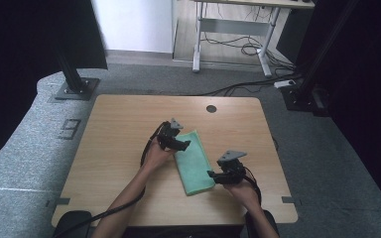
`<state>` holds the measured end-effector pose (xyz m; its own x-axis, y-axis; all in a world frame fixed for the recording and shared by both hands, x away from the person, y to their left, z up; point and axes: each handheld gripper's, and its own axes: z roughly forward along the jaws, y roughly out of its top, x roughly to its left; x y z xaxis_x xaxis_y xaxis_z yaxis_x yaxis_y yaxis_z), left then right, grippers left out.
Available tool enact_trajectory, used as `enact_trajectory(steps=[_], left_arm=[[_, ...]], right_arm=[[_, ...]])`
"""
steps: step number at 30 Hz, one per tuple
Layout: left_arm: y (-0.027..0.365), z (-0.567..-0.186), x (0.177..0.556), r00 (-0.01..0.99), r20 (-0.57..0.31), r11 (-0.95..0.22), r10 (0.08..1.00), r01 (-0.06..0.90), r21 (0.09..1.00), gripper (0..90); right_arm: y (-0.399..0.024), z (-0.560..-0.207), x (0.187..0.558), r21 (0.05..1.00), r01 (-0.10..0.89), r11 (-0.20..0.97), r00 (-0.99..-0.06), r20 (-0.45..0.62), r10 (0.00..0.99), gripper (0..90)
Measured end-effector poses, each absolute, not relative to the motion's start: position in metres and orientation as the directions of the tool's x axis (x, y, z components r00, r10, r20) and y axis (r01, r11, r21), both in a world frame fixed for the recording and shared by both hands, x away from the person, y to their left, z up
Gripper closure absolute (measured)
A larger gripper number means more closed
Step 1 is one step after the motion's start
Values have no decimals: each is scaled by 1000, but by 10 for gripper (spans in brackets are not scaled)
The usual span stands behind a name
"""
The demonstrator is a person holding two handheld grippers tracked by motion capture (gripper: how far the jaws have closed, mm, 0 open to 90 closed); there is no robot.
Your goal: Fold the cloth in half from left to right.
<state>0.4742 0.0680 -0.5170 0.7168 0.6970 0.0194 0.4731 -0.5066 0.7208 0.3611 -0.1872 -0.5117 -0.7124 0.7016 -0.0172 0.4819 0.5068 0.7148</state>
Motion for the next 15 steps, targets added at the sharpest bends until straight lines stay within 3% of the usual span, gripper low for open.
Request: enact_trajectory(steps=[7, 15], left_arm=[[74, -538, 447, 723, 62, -558, 688, 472, 682, 168], [83, -543, 444, 699, 62, -543, 713, 494, 679, 167]], right_arm=[[-192, -528, 364, 671, 506, 542, -708, -36, 706, 372], [-198, -537, 366, 658, 531, 535, -693, -27, 721, 363]])
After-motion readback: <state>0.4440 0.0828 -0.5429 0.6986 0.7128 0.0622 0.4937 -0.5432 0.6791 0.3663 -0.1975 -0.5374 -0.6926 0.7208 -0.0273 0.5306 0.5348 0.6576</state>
